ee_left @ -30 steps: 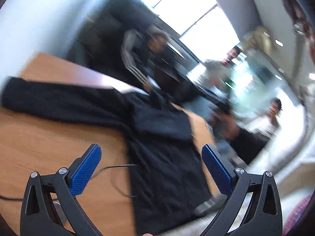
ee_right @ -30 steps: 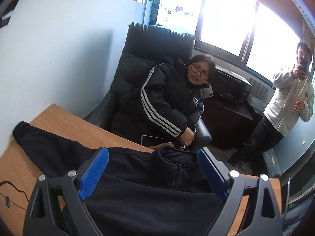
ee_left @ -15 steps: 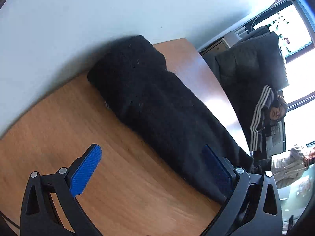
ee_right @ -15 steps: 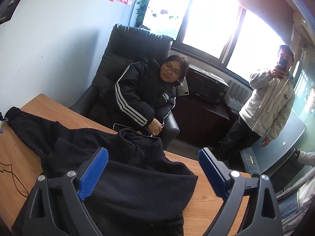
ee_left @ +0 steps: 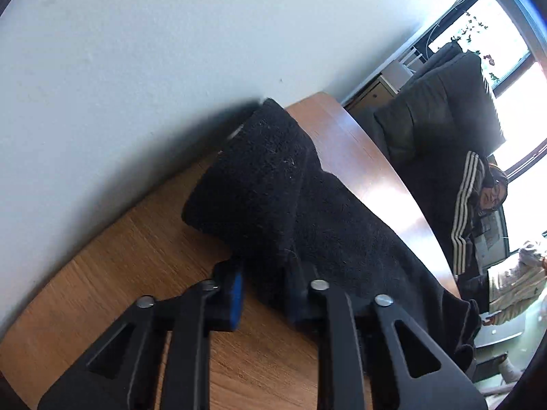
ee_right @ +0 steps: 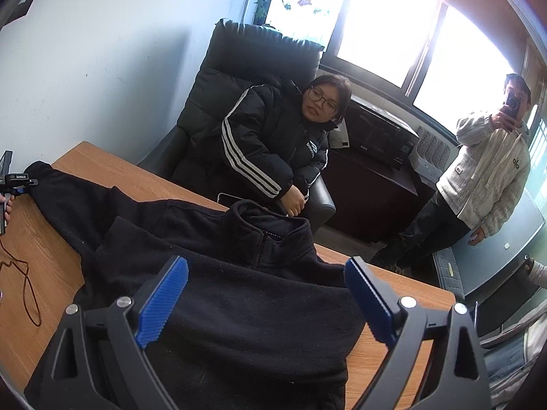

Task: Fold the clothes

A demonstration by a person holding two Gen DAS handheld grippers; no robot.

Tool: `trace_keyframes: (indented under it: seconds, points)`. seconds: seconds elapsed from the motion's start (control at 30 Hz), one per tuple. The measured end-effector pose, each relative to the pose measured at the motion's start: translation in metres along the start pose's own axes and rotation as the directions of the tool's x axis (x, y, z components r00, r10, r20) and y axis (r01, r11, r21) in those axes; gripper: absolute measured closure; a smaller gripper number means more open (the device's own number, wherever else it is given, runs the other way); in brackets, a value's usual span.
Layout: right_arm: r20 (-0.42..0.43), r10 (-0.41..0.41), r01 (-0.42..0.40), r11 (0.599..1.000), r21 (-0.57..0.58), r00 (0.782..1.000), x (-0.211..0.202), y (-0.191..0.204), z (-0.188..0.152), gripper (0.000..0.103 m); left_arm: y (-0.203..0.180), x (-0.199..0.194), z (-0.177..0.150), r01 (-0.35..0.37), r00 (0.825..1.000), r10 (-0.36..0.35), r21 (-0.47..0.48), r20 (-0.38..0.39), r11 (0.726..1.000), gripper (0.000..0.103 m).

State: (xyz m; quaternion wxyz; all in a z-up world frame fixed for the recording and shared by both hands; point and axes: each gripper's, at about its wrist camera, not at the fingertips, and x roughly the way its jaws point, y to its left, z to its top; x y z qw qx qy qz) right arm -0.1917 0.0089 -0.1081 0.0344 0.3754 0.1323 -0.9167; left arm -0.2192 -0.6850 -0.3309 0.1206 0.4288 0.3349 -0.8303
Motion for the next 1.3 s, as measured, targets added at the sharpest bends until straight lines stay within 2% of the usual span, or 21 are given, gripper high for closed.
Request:
trace_keyframes:
  seconds: [0.07,0.27,0.37,0.43,0.57,0.67,0.8,0.9,1.1,1.13,1.23,1.3]
  points:
    - [-0.005,0.011,-0.011,1.0,0.002,1.0,0.004,0.003,-0.001,0.007,0.0,-0.001,-0.002,0.025,1.0,-0.025,0.012,0.012,1.0,0.091]
    - [-0.017,0.027,-0.027,1.0,0.01,0.999,0.011,0.008,-0.005,0.007,0.006,-0.01,0.002,0.123,0.992,-0.12,-0.054,0.047,0.991,0.093]
    - [-0.018,0.032,-0.032,0.999,0.016,0.999,0.013,0.01,-0.006,0.007,0.003,-0.016,0.006,0.148,0.987,-0.145,-0.045,0.066,0.988,0.095]
    - [-0.019,0.036,-0.035,0.999,0.021,0.999,0.014,0.012,-0.007,0.007,-0.006,-0.027,0.005,0.172,0.981,-0.169,-0.021,0.1,0.985,0.095]
    - [-0.01,0.043,-0.042,0.998,0.035,0.999,0.013,0.013,-0.008,0.007,-0.045,-0.073,0.001,0.21,0.956,-0.22,0.069,0.194,0.975,0.096]
    - [0.007,0.051,-0.052,0.997,0.054,0.999,0.01,0.012,-0.009,0.007,-0.105,-0.107,-0.016,0.199,0.946,-0.246,0.22,0.213,0.955,0.096]
    - [0.037,0.07,-0.073,0.993,0.09,0.997,0.002,0.008,-0.01,0.007,-0.204,-0.145,-0.049,0.188,0.934,-0.291,0.409,0.205,0.893,0.096]
    - [0.071,0.083,-0.092,0.988,0.121,0.994,-0.01,-0.002,-0.011,0.007,-0.267,-0.162,-0.087,0.186,0.937,-0.305,0.496,0.169,0.848,0.096]
    - [0.144,0.049,-0.078,0.977,0.2,0.988,-0.042,-0.041,-0.025,0.007,-0.36,-0.156,-0.18,0.221,0.958,-0.287,0.565,0.028,0.795,0.096]
    - [0.15,0.042,-0.073,0.975,0.209,0.988,-0.046,-0.049,-0.029,0.007,-0.38,-0.147,-0.2,0.222,0.962,-0.274,0.565,0.009,0.795,0.096]
    - [0.162,0.018,-0.057,0.97,0.238,0.987,-0.054,-0.078,-0.047,0.007,-0.431,-0.122,-0.243,0.232,0.963,-0.266,0.593,-0.031,0.771,0.096]
    - [0.172,0.004,-0.049,0.965,0.257,0.985,-0.06,-0.097,-0.06,0.007,-0.451,-0.117,-0.28,0.247,0.962,-0.268,0.602,-0.056,0.759,0.096]
